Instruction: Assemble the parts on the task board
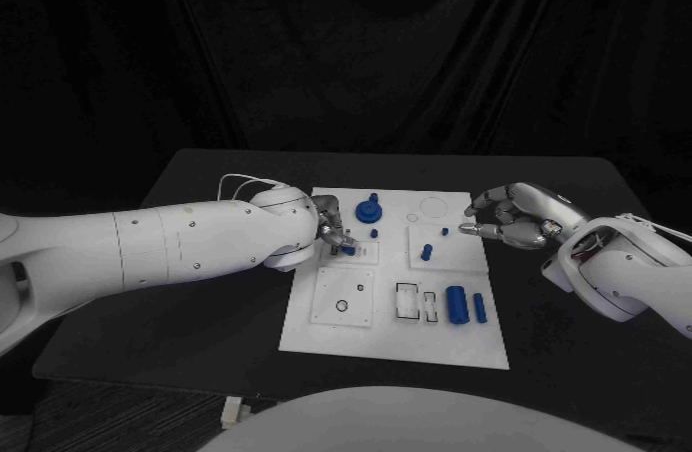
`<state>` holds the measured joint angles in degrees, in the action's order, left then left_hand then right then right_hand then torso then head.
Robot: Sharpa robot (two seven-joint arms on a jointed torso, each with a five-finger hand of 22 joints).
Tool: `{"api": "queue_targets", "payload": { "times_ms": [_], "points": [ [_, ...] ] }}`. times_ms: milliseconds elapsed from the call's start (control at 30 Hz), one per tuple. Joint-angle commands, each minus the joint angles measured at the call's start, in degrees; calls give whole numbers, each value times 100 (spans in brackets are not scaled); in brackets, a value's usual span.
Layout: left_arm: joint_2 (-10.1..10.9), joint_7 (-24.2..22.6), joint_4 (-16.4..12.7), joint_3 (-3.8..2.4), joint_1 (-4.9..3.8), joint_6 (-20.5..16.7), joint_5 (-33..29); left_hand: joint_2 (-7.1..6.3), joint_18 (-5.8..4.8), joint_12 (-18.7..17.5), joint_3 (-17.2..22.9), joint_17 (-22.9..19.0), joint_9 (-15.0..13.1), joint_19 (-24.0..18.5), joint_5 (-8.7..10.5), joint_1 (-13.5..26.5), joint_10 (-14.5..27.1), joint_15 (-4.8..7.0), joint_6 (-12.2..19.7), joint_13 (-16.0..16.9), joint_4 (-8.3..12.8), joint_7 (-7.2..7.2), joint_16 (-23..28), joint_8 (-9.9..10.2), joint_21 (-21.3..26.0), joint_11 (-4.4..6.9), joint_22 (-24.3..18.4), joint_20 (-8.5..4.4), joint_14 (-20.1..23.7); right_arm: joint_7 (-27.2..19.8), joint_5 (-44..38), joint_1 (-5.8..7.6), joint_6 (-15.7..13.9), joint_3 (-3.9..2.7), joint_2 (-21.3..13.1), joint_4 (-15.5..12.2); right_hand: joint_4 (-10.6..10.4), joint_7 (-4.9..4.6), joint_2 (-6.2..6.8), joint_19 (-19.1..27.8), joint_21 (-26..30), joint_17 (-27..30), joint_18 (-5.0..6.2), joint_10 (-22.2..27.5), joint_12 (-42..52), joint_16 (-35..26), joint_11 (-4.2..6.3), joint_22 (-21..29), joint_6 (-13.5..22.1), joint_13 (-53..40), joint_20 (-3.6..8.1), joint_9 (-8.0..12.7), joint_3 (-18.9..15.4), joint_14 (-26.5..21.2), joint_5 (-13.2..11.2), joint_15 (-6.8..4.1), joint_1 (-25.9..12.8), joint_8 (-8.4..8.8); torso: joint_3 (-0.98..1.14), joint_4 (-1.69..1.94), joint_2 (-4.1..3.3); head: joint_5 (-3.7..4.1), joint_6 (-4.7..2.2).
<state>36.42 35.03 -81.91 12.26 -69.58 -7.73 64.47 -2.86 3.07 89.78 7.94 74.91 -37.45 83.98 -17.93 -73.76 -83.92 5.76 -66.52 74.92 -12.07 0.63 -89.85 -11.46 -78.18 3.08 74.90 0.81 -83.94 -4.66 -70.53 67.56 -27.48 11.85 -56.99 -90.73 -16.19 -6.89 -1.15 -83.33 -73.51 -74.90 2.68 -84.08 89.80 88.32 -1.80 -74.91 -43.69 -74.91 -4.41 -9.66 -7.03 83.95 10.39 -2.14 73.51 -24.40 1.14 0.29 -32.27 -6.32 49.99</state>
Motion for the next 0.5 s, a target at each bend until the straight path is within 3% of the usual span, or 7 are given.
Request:
{"api": "queue_targets", "payload": {
  "times_ms": [33, 500],
  "points": [
    [-5, -96, 0, -4, 10, -96, -1, 0, -46, 22, 5, 1509, -45, 150, -71, -84, -608, 46, -38, 1508, 49, -28, -15, -57, 11, 55, 1162, -40, -606, 16, -8, -15, -48, -3, 3, 5, 3, 12, 0, 35, 14, -1277, 115, -592, 20, -35, -38, -998, -48, -1509, 2, 8, -21, 532, 38, 38, 45, -13, 0, 2, -1, -4, 1],
    [-63, -147, 39, -4, 11, -84, -1, -47, -49, 22, 46, 1509, -398, 162, -165, -132, -608, 93, -47, 1508, 80, -93, -15, -372, 10, 111, 1167, -87, -606, 15, -8, -16, -43, -3, 4, 12, 8, 12, 1, 39, 23, -1271, 117, -592, 20, -40, -39, -996, -51, -1509, 1, 9, -22, 530, 41, 39, 61, -13, 2, -1, 1, -4, 1]
  ]
}}
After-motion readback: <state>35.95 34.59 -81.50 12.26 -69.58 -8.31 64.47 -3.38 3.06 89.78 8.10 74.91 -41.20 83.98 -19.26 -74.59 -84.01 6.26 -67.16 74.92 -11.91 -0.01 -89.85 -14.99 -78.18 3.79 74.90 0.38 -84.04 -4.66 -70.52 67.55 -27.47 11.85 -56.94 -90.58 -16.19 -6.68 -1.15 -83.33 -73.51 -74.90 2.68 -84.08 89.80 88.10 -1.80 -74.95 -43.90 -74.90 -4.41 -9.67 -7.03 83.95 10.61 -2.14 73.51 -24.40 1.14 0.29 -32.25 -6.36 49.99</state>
